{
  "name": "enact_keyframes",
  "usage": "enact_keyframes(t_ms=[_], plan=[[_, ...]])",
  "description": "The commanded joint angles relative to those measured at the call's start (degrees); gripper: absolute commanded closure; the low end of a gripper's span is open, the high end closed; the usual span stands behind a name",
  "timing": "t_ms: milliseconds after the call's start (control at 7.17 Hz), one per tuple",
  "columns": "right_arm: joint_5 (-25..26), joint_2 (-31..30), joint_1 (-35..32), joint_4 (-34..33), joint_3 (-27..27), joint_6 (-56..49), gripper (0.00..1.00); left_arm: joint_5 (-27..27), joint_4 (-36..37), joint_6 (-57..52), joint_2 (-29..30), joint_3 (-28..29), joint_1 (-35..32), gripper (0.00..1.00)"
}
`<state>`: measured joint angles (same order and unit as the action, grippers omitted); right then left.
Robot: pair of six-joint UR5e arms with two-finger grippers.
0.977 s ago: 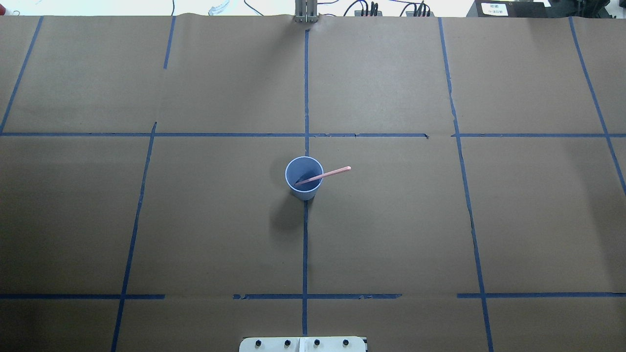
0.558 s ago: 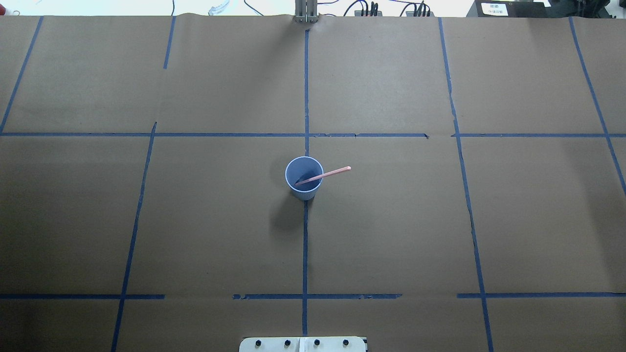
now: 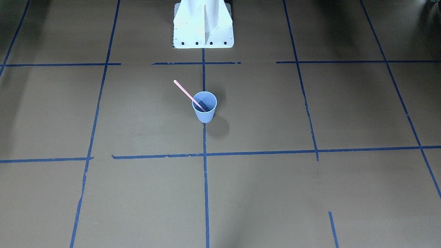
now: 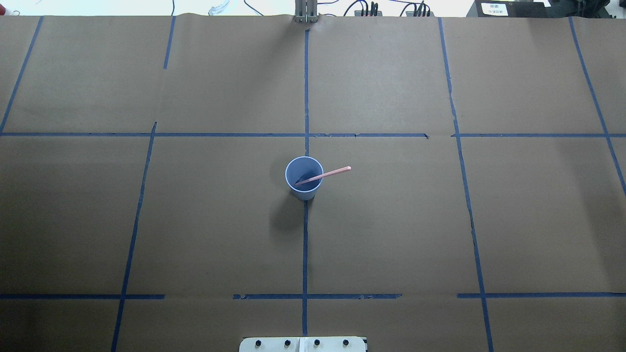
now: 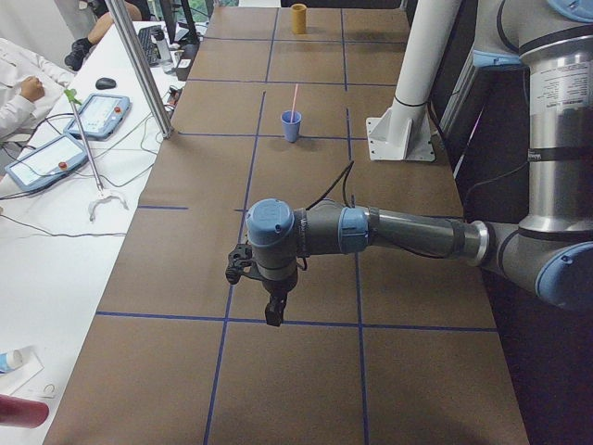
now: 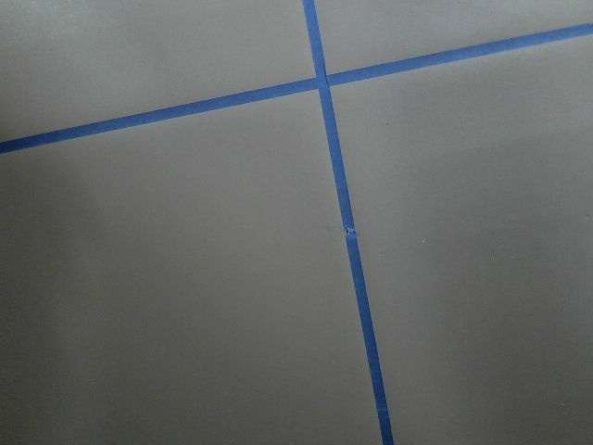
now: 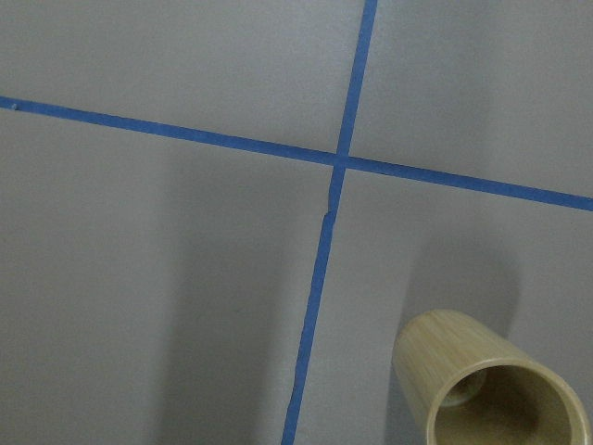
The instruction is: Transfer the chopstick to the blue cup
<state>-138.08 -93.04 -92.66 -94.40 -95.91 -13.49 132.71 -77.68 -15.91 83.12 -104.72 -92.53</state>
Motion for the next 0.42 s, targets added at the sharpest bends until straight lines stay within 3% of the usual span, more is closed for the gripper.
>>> enact_keyframes(t_ms=[0, 279], plan=[[0.0, 0.1, 0.9, 0.0, -0.2, 0.0, 0.0, 0.0, 0.0, 0.0, 0.0, 0.2, 0.4, 0.0], [0.0, 0.2, 1.3, 0.0, -0.4, 0.0, 0.0, 0.0, 0.0, 0.0, -0.1, 0.2, 0.8, 0.0]])
